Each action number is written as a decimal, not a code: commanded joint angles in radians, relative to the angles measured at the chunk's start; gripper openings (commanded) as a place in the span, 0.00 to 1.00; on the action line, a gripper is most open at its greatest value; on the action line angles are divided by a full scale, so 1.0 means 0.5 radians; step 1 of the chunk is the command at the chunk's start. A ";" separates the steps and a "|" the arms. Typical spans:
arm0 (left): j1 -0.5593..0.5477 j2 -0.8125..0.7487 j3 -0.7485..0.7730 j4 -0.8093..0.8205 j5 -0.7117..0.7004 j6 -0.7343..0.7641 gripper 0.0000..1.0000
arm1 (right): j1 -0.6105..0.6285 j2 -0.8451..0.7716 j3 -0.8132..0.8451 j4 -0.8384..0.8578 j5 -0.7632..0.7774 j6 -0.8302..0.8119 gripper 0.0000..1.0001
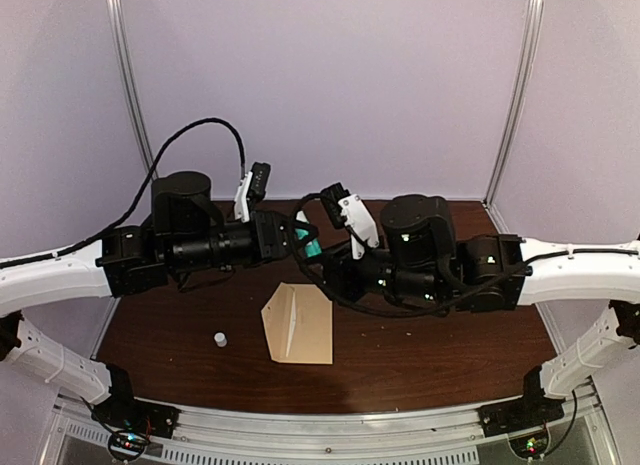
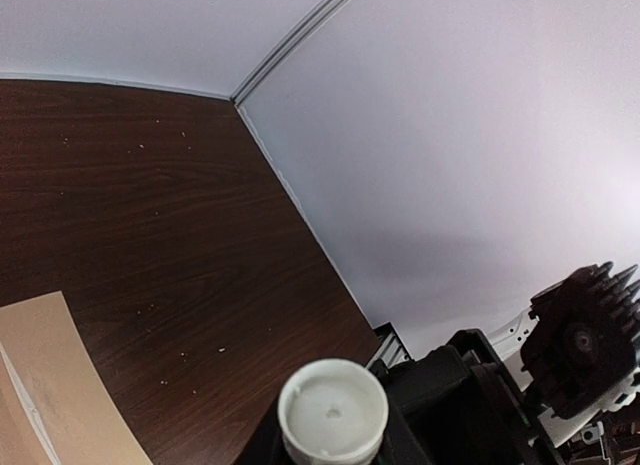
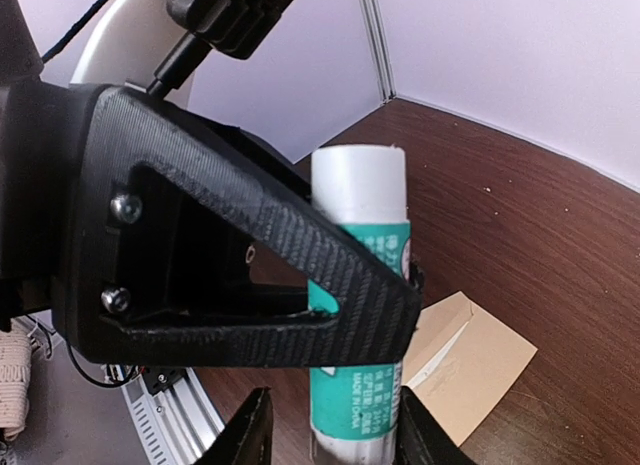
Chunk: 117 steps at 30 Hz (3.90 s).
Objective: Place the letter into the envelope and seal it
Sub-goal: Unscrew the solid glue.
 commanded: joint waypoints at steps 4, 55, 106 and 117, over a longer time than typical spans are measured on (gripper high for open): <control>0.011 0.012 0.026 0.066 0.003 0.038 0.02 | 0.007 -0.006 0.052 -0.038 0.038 -0.034 0.37; 0.024 -0.187 -0.120 0.366 0.204 0.311 0.00 | -0.325 -0.476 -0.436 0.442 -0.998 0.224 0.68; 0.042 -0.083 0.007 0.167 0.237 0.220 0.00 | -0.100 -0.061 0.008 0.114 -0.379 0.027 0.30; 0.044 -0.109 -0.022 0.229 0.359 0.274 0.00 | -0.146 -0.190 -0.158 0.474 -0.716 0.158 0.04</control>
